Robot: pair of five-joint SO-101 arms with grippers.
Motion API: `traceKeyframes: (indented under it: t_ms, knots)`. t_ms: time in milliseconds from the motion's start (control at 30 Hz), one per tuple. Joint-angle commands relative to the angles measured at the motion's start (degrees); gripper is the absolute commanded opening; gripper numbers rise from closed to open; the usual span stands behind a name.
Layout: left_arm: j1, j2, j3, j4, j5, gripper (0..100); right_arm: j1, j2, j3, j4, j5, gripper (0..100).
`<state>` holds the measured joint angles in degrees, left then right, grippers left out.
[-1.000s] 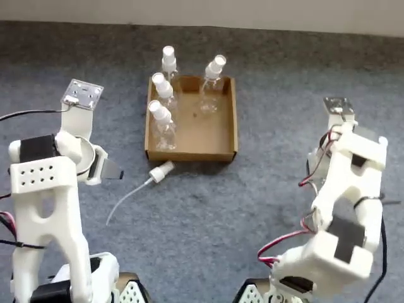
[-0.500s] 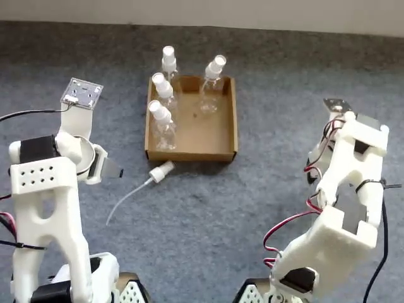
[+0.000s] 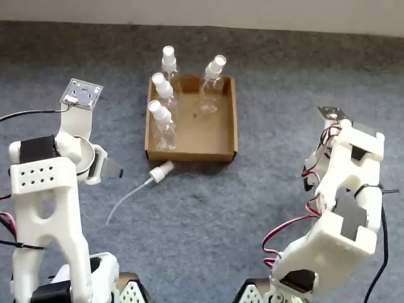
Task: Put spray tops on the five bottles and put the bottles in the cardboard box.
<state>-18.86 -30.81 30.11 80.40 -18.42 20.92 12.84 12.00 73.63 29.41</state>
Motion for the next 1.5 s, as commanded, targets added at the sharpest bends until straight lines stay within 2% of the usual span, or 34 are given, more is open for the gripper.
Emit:
traceKeyframes:
  t_ms: [0,433,633,900,1000,1133,1367,1467]
  knots:
    - [-0.48,-1.71,-0.31,-0.44,0.09,30,-0.4,-1.8,-0.4,-0.84,0.44,29.3]
    - [-0.48,-1.8,-0.31,-0.7,0.09,30,-0.48,-1.71,-0.13,-3.21,-1.23,28.0]
    - [-0.57,-1.8,-0.31,-0.35,0.09,30,-0.13,-1.8,-0.22,-3.21,-1.14,18.8]
    - [-0.57,-1.8,0.04,-0.26,0.09,30,-0.22,-1.98,-2.51,-2.68,-1.14,14.7]
    - [0.22,-1.8,3.47,-0.7,-0.35,30,-0.48,-1.98,-5.93,0.92,-1.14,14.4]
    - [4.26,-1.8,9.89,-1.93,-4.22,30,-2.68,-1.98,-13.05,7.6,-1.14,11.4]
    - [14.02,-1.36,15.25,-11.16,-4.31,30,-8.22,-2.07,-22.81,17.98,-3.25,10.5]
    - [15.78,-1.27,18.59,-15.91,-4.31,30,-8.84,-3.03,-25.45,20.0,-4.48,10.5]
